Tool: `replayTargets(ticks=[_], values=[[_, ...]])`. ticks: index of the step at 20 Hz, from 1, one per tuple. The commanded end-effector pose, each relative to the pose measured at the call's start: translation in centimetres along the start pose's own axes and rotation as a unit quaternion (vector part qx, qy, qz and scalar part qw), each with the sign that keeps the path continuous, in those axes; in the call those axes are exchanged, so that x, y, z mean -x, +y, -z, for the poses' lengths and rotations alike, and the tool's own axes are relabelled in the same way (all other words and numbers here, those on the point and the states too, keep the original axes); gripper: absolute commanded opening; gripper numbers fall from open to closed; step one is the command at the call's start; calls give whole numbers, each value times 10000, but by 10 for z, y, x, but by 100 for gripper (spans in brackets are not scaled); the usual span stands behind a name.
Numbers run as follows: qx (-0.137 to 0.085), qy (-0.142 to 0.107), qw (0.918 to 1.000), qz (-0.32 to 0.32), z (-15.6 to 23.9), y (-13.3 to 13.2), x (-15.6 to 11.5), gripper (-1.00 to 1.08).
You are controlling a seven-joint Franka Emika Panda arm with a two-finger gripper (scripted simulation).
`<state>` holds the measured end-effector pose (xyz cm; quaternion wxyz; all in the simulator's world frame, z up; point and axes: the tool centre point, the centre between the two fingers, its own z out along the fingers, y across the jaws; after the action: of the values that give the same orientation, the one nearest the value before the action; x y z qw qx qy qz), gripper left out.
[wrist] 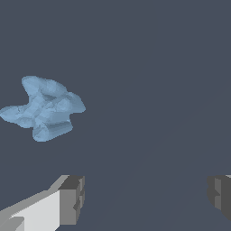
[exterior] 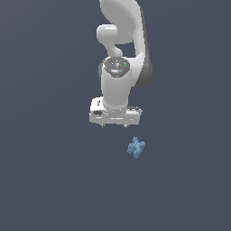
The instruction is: Pick up the object and move it to a goal position.
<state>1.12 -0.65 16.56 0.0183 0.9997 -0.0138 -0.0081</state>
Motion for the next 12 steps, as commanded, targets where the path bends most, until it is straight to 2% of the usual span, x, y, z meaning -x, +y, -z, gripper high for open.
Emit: replayTargets(ticks=[1,7,12], values=[[-10,4,9999,-157,-1,-5,-3,100],[-45,18,9976,-697,-6,-24,-15,100],[-81,26,9922,-1244,-11,-43,-26,100]])
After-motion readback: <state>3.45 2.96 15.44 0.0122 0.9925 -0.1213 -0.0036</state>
